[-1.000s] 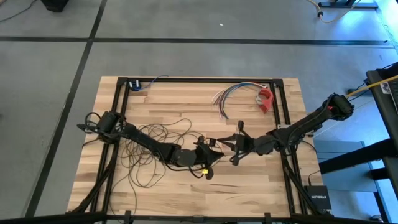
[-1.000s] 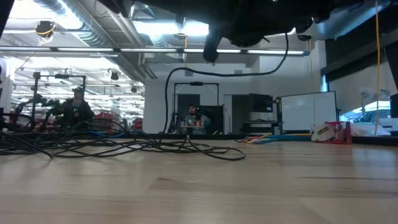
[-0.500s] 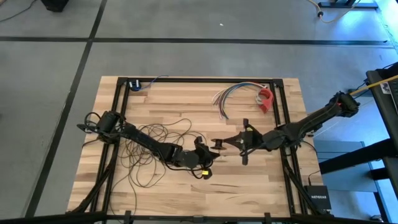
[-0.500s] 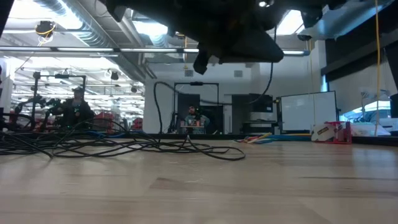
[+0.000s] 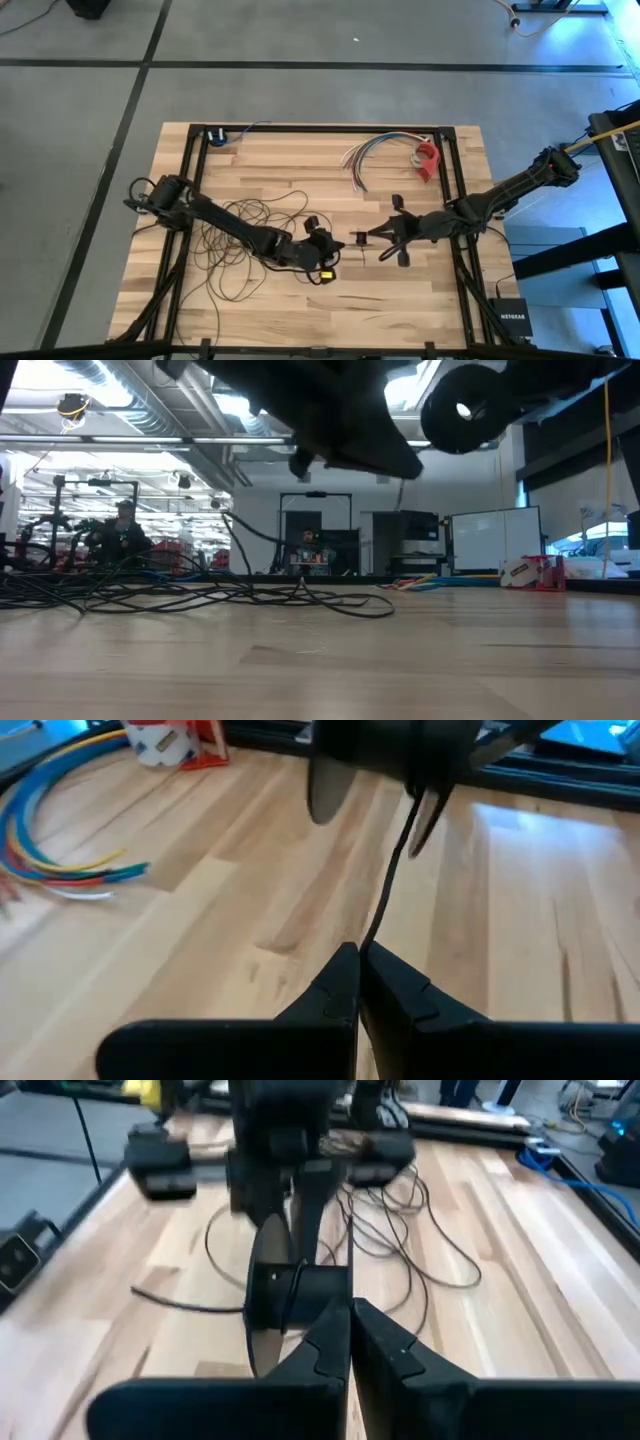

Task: Coiling cords

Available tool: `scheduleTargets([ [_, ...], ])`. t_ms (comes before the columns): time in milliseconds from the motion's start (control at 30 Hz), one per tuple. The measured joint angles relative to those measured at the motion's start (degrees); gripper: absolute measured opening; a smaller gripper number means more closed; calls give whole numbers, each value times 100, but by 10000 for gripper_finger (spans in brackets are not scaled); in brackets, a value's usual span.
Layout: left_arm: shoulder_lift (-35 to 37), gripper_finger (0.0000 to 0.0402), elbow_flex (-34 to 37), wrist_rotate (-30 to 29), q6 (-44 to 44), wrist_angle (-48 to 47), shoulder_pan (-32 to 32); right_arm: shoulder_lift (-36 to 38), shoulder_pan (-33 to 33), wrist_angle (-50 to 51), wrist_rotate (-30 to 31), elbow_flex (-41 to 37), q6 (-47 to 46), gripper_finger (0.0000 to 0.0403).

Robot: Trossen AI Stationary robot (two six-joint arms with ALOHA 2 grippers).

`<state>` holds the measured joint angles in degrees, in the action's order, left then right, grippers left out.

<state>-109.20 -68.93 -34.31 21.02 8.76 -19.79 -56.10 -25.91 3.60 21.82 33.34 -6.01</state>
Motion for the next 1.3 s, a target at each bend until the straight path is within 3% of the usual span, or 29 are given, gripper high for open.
scheduleTargets([
  [333, 550, 1, 7, -87, -164, -237, 0, -193, 7, 164, -108, 4, 2, 10],
  [467, 692, 1, 9, -104, -152, -179, 2, -370, 7, 205, 105, 4, 19, 10],
  [667, 710, 1, 11, -109, -227, 267, 30, -623, 6, 43, 488, 4, 33, 10],
  [1300, 710, 1, 11, -107, -200, 127, 39, -708, 6, -392, 404, 2, 329, 2],
])
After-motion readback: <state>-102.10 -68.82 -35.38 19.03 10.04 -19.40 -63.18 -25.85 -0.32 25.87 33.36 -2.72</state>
